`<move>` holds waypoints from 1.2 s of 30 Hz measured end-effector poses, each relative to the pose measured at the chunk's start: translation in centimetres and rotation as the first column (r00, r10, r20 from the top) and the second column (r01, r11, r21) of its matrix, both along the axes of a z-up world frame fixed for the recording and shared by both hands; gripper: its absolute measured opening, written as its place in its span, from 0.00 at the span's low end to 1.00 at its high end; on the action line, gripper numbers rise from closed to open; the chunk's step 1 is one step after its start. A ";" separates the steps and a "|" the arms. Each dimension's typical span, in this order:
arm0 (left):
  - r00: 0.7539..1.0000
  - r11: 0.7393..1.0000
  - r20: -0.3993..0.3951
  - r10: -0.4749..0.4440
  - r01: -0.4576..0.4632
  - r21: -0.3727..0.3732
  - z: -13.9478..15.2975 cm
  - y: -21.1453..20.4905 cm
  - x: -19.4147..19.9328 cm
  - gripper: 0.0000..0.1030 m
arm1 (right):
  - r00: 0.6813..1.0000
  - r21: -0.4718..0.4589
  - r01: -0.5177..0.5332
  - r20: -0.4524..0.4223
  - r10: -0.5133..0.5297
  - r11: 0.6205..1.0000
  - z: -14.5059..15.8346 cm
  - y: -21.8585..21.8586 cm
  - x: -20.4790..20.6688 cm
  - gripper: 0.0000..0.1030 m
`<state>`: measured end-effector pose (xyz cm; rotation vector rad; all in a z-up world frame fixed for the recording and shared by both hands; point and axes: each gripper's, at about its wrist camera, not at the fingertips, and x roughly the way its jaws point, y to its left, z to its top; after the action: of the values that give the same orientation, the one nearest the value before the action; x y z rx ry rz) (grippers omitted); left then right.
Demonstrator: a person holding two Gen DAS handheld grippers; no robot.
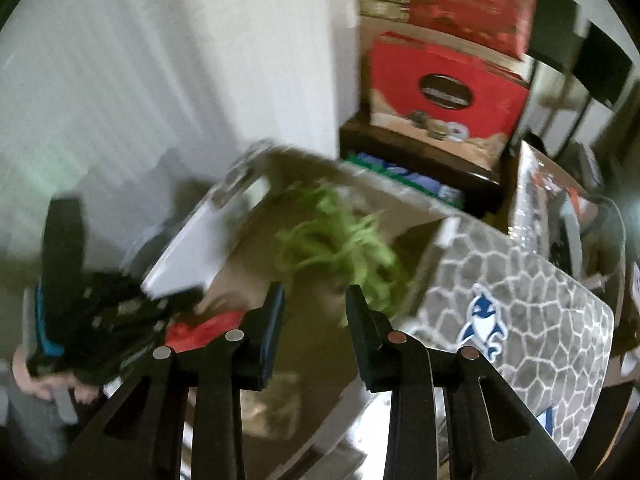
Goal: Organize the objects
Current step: 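Grasp the red cable inside the box with the right tool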
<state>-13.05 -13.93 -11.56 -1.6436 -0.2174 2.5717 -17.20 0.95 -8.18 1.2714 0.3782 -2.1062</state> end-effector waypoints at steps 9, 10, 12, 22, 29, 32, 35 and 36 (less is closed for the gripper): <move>1.000 1.000 0.000 0.003 -0.003 0.005 0.0 0.0 0.0 0.10 | 0.987 0.064 -0.156 0.041 0.154 0.986 -2.6 -2.6 4.5 0.32; 1.000 1.000 0.000 0.004 -0.004 0.007 0.0 -0.1 0.0 0.10 | 0.986 0.064 -0.161 0.043 0.158 0.985 -2.8 -2.6 4.7 0.32; 1.000 1.000 0.001 0.004 -0.004 0.010 -0.1 -0.1 0.0 0.10 | 0.984 0.070 -0.174 0.050 0.171 0.982 -3.4 -3.1 4.8 0.32; 1.000 1.000 0.001 0.005 -0.005 0.011 -0.1 -0.2 0.0 0.10 | 0.970 0.040 -0.197 0.154 0.189 0.980 -6.2 -4.1 2.9 0.45; 1.000 1.000 0.001 0.006 -0.006 0.010 -0.1 -0.2 0.0 0.10 | 0.967 0.019 -0.199 0.165 0.193 0.980 -6.4 -4.6 3.0 0.34; 1.000 1.000 0.001 0.006 -0.006 0.009 -0.1 -0.1 0.0 0.10 | 0.973 0.001 -0.169 0.161 0.166 0.986 -6.1 -4.4 3.0 0.24; 1.000 1.000 0.001 0.006 -0.006 0.009 -0.1 -0.2 0.0 0.10 | 0.983 -0.006 -0.122 0.141 0.121 0.993 -5.8 -4.3 2.2 0.06; 1.000 1.000 0.001 0.006 -0.006 0.010 -0.1 -0.2 0.0 0.10 | 0.985 -0.002 -0.106 0.135 0.105 0.994 -5.8 -4.2 2.0 0.06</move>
<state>-13.10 -14.13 -11.69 -1.6439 -0.2351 2.5694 -15.24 -3.21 -13.99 1.3582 0.3837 -1.9207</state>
